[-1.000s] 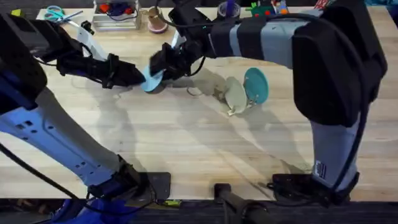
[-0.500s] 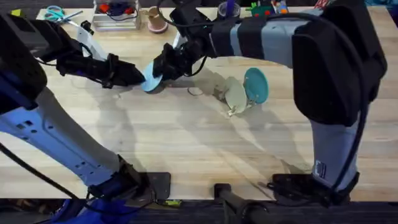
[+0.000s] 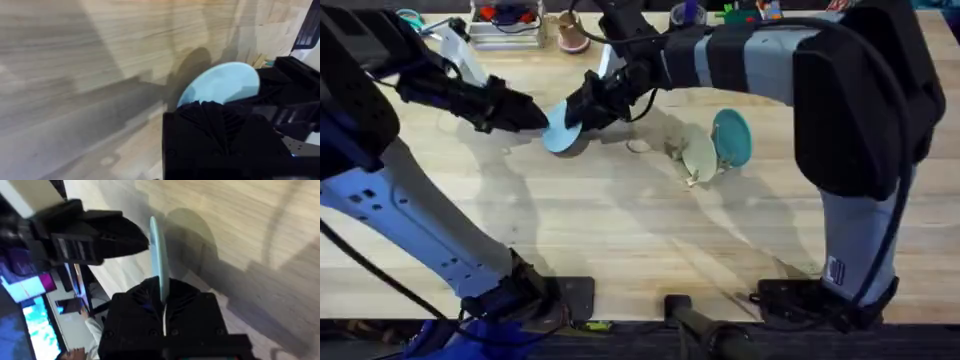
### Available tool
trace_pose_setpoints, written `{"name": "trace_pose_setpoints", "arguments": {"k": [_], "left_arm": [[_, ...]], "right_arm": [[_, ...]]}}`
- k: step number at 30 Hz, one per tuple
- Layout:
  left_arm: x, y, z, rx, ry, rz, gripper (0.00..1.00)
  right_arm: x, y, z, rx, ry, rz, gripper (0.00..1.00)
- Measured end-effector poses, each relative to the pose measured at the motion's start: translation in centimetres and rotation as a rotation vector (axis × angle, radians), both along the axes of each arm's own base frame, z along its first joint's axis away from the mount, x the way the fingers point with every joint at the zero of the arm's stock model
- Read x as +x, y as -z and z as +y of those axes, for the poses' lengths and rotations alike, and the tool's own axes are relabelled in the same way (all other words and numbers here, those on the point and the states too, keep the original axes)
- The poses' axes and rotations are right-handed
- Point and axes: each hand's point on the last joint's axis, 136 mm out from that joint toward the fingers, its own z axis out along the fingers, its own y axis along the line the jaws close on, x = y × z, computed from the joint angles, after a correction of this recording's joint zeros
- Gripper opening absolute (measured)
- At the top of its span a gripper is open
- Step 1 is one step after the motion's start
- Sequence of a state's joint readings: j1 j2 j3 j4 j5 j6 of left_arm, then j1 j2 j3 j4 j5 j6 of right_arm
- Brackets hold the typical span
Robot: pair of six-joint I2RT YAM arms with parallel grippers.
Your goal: Pick up the plates from the table one by one and place each into a slot on the dish rack.
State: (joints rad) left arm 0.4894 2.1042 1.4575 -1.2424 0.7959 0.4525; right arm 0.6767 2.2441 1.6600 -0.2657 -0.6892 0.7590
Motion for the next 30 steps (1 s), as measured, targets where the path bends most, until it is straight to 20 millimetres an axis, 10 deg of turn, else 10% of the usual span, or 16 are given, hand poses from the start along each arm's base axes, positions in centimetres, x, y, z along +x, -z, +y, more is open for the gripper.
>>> {"name": "trace_pose_setpoints", "arguments": {"k": [15,30], "left_arm": [[-2.0,-13.1,-1.3,0.158,0.029,-0.298,0.041],[-10.1,-21.9,-4.7,0.315,0.034,-0.461,0.040]], "right_arm": [[-0.1,-8.1,-4.5,0.029,-0.091,-0.177,0.028],[-3.3,-13.5,-12.1,-0.222,-0.213,-0.447,0.029]]}}
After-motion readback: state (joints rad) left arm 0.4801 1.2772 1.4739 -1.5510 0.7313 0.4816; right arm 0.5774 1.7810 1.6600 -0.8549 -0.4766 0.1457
